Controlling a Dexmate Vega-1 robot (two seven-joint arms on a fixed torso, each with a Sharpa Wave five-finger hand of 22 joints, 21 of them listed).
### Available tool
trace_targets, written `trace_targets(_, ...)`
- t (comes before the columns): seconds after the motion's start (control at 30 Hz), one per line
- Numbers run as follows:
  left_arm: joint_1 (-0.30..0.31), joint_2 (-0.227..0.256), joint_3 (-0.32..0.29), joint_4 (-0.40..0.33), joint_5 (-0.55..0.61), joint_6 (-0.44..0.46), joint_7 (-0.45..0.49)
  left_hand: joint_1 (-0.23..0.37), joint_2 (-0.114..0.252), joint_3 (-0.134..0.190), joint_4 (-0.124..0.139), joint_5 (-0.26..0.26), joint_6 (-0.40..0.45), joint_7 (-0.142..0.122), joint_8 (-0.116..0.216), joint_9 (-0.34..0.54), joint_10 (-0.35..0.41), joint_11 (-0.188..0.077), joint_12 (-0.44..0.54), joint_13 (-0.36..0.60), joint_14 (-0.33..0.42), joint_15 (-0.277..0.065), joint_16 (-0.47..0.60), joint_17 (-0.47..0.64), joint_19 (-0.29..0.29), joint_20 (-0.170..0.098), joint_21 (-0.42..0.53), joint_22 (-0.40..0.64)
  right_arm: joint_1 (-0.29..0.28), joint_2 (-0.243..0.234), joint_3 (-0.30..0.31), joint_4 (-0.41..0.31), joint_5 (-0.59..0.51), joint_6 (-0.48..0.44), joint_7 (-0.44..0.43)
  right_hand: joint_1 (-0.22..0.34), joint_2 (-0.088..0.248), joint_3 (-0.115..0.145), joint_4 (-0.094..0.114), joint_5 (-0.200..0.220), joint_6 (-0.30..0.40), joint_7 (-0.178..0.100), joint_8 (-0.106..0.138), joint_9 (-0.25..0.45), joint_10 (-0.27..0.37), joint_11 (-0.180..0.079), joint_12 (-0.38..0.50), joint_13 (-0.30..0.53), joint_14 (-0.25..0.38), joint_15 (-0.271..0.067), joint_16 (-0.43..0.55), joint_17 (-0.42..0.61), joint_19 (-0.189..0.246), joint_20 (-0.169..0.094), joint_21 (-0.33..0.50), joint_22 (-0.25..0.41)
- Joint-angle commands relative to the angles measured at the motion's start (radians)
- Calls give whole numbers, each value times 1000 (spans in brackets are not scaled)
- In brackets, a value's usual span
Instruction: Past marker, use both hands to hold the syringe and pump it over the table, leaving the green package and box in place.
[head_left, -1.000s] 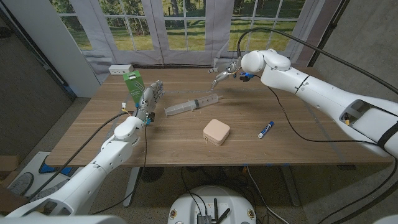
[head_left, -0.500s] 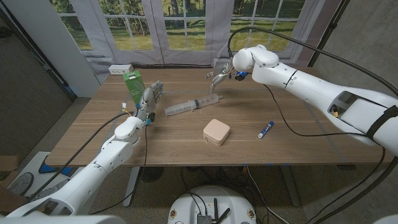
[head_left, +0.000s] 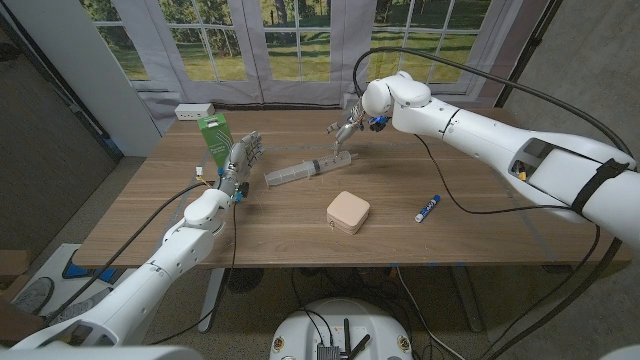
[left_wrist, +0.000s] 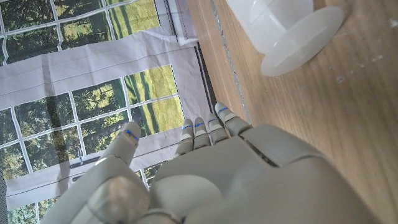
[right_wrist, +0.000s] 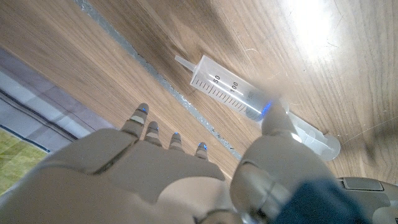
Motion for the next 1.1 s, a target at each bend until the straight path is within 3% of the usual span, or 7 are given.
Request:
trace_targets(0.03, 6, 2, -3, 3, 0, -9, -1, -9, 55, 9, 2, 2, 12, -1, 4, 3, 9, 2, 2, 1, 7, 0, 2, 5, 7, 4, 1, 5, 29, 61, -48, 94, -21, 30, 4, -2, -10, 1, 7, -3, -158, -9, 6, 5, 2, 13, 7, 1, -82, 9, 8, 0, -8, 1, -2, 3)
trace_targets(0.67, 59, 19, -22, -48, 0, -9, 31, -11, 54, 12, 2, 2, 14, -2, 3, 3, 9, -1, -1, 1, 7, 0, 1, 4, 4, 6, 0, 5, 33, 122, -95, 176, -30, 45, -33, 7, -8, 6, 10, -15, -132, -17, 25, 5, 46, 0, 28, 3, -52, 9, 25, 1, -8, 0, 4, 4)
trace_targets(1.1, 95, 32, -36, -85, 2, -6, 56, -13, 54, 14, 2, 2, 16, -3, 2, 3, 10, -1, -2, 2, 9, 0, 1, 4, 5, 6, 0, 5, 32, 147, -133, 217, -61, 60, -66, 32, 0, 17, 7, -18, -94, -22, 43, 7, 109, -33, 50, 8, -17, 5, 40, 1, 3, -2, 9, 4)
